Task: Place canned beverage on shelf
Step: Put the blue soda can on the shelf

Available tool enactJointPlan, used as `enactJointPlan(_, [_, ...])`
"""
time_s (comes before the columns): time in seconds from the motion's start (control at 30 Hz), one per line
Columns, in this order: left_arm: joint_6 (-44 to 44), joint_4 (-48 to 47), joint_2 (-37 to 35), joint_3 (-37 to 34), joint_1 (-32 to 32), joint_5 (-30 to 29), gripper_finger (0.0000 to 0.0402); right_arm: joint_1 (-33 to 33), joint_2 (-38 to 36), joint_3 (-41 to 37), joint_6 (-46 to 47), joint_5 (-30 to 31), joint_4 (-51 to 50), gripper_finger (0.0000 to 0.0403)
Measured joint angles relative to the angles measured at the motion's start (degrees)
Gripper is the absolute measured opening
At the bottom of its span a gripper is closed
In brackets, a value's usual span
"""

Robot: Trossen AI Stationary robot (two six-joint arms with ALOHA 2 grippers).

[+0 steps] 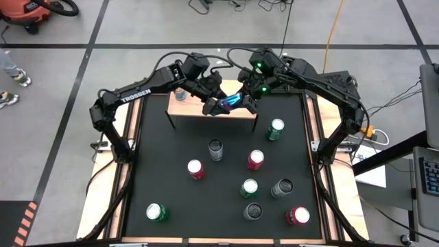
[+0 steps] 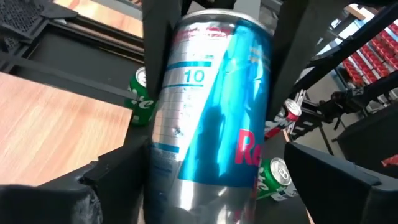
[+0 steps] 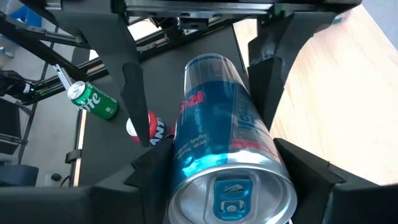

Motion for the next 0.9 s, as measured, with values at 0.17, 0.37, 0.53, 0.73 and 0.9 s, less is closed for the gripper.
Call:
enactJointPlan(0.17, [1.44,0.13,0.46,0.0,-0.74,-2.15,0.0314,0.0,-0.02,0.0,-0.09,-0.17,0.74,0.0224])
enactJointPlan(0.37, [1.43,0.35,0.39,0.0,-0.66,-2.37,0.0265,0.0,-0.04,0.0,-0.11,-0.16,0.68,0.0224])
enactJointPlan(0.53, [1.51,0.32,0.37,0.0,-0.7,-2.3,0.0235,0.0,-0.09,0.0,-0.11,-0.46,0.61,0.0224])
enactJointPlan(0.73, [1.38,0.31,0.37,0.0,-0.69,-2.3,0.0229,0.0,-0.09,0.0,-0.11,-0.28,0.59,0.0224])
enactJointPlan(0.9, [0.84,0.37,0.37,0.0,-0.67,-0.67,0.0228,0.0,-0.09,0.0,2.03,-0.55,0.61,0.0228])
